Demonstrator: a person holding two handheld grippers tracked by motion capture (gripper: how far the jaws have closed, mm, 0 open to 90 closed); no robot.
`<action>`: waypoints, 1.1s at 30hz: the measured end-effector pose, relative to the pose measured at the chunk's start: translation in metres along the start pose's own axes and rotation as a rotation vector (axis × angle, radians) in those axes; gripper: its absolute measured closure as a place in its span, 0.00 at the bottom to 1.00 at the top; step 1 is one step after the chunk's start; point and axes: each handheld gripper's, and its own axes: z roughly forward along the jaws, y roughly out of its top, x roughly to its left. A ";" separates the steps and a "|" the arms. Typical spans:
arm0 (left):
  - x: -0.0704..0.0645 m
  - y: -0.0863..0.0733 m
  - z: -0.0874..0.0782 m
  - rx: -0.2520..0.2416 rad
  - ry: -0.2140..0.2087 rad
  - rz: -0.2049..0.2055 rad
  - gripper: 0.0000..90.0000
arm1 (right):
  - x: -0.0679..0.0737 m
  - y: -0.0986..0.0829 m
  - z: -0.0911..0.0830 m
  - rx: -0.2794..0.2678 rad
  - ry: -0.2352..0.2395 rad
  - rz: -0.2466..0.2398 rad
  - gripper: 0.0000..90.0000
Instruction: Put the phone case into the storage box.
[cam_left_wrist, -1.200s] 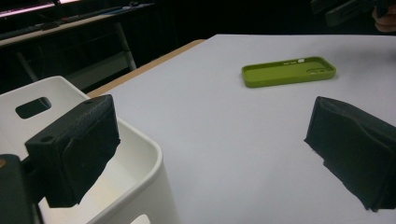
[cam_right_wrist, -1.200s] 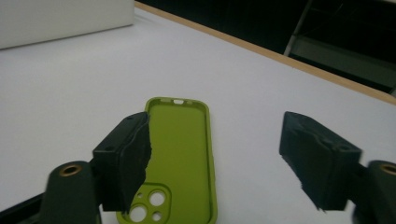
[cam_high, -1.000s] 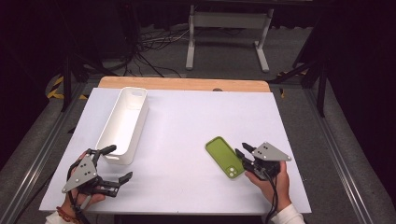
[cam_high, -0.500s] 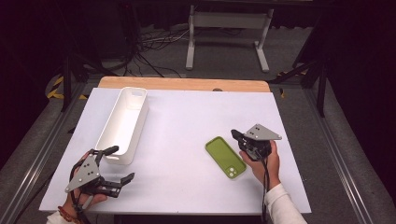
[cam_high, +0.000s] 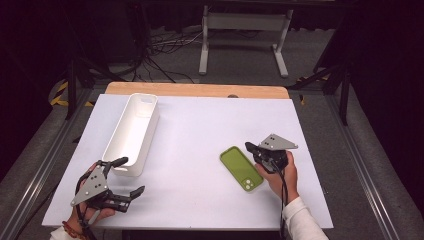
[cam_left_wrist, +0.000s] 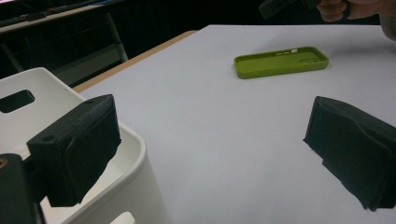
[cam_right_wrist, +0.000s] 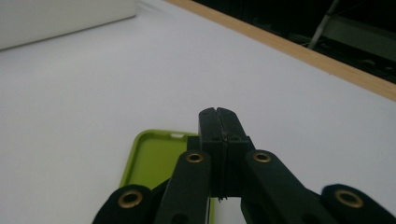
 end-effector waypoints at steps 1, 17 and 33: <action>0.000 0.000 0.000 0.004 -0.001 0.003 0.04 | 0.003 -0.002 -0.001 0.006 0.014 -0.002 1.00; -0.002 0.000 0.000 0.004 -0.002 -0.005 0.05 | 0.055 -0.029 -0.026 0.078 0.207 -0.089 1.00; -0.003 -0.001 0.004 0.021 -0.020 -0.008 0.05 | 0.066 -0.051 -0.023 0.186 0.217 -0.135 1.00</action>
